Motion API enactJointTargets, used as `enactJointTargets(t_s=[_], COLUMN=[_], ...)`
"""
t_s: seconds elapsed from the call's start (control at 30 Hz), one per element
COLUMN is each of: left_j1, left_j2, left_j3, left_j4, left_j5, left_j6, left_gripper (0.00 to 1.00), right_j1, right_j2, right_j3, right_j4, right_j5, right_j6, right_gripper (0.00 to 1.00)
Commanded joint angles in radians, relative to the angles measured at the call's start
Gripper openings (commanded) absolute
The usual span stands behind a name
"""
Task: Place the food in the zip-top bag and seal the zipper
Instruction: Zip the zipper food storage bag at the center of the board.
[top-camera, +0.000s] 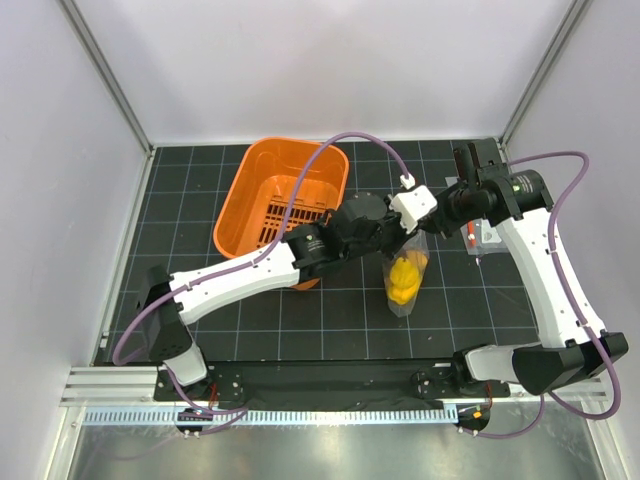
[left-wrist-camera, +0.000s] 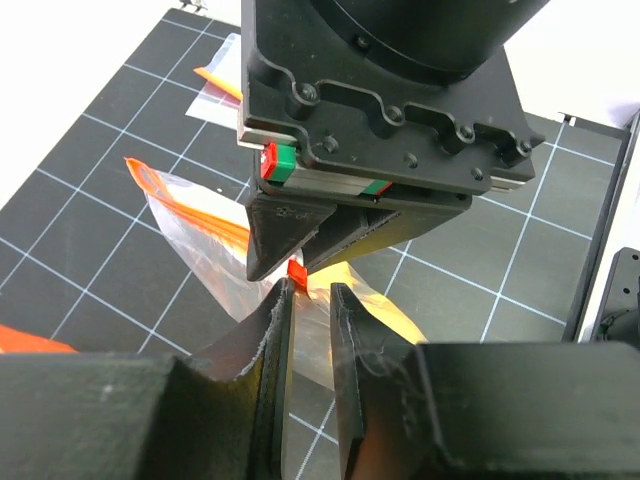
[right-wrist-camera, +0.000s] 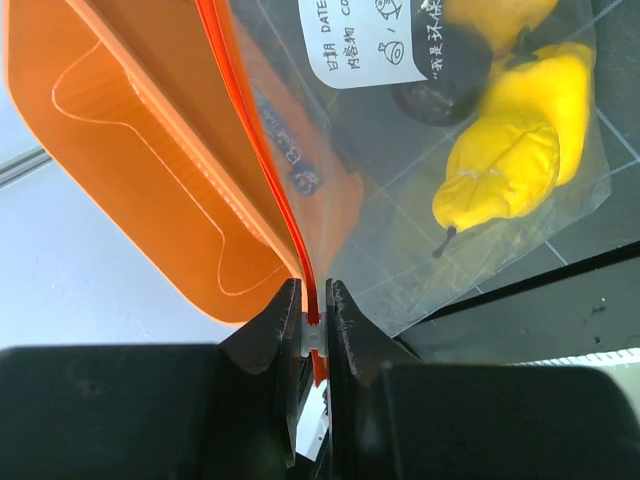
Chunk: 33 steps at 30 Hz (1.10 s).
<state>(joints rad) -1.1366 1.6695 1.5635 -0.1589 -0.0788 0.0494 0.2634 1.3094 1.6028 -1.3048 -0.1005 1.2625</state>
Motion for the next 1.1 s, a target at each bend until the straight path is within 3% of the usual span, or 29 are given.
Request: enactJointTargets(t_s=[0.0, 0.1, 0.2, 0.67, 1.07], left_j1=[-0.002, -0.002, -0.002, -0.005, -0.029], left_j2=[0.022, 0.036, 0.047, -0.053, -0.116], left_j3=[0.058, 0.063, 0.072, 0.015, -0.039], left_j4=[-0.011, -0.03, -0.054, -0.065, -0.079], left_j5=[0.004, 0.001, -0.003, 0.117, 0.087], left_j6=[-0.022, -0.023, -0.023, -0.005, -0.026], left_gripper=[0.23, 0.21, 0.0, 0.0, 0.0], right_j1=[-0.001, -0.001, -0.001, -0.001, -0.001], right_j2=[-0.009, -0.009, -0.007, 0.077, 0.146], right_j3=[0.037, 0.04, 0.039, 0.06, 0.106], right_j4=[0.012, 0.012, 0.013, -0.04, -0.086], right_j5=[-0.018, -0.018, -0.018, -0.022, -0.044], right_j6=[-0.011, -0.017, -0.018, -0.075, -0.12], right_gripper=[0.01, 0.01, 0.01, 0.01, 0.01])
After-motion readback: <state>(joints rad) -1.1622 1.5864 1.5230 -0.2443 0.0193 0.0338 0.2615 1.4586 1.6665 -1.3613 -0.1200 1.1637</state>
